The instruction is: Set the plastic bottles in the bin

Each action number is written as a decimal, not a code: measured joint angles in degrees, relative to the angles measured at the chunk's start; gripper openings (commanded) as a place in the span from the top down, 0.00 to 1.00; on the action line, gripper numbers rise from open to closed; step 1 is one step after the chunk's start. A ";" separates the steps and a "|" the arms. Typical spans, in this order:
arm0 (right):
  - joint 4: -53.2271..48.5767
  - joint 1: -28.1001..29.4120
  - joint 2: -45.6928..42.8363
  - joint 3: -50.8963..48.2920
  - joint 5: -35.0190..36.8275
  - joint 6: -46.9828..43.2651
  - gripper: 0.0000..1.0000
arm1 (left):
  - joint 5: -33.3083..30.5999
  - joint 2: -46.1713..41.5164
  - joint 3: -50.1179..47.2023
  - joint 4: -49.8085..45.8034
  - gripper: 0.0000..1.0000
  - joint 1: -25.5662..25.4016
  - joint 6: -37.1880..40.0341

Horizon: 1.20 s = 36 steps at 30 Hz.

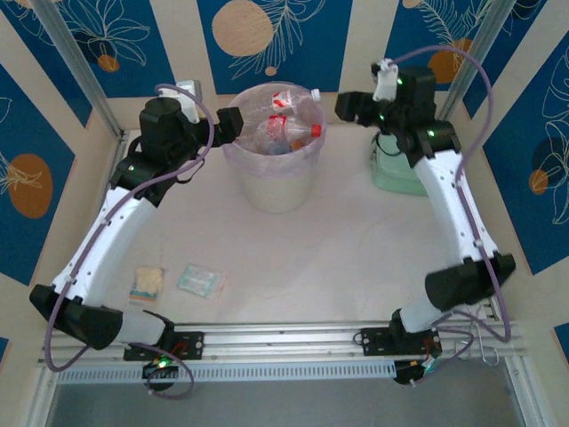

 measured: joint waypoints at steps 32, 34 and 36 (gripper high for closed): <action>-2.10 -11.93 -30.45 -43.85 -1.29 7.76 0.26 | -10.21 4.46 -9.77 -0.48 0.01 -3.82 2.69; -1.01 -12.02 -31.67 -45.11 -0.35 7.41 0.17 | -10.23 3.82 -9.88 -0.50 0.01 -3.82 3.34; 0.07 -12.07 -33.03 -46.58 1.07 6.93 0.11 | -10.84 2.25 -10.14 -0.90 0.01 -3.80 4.59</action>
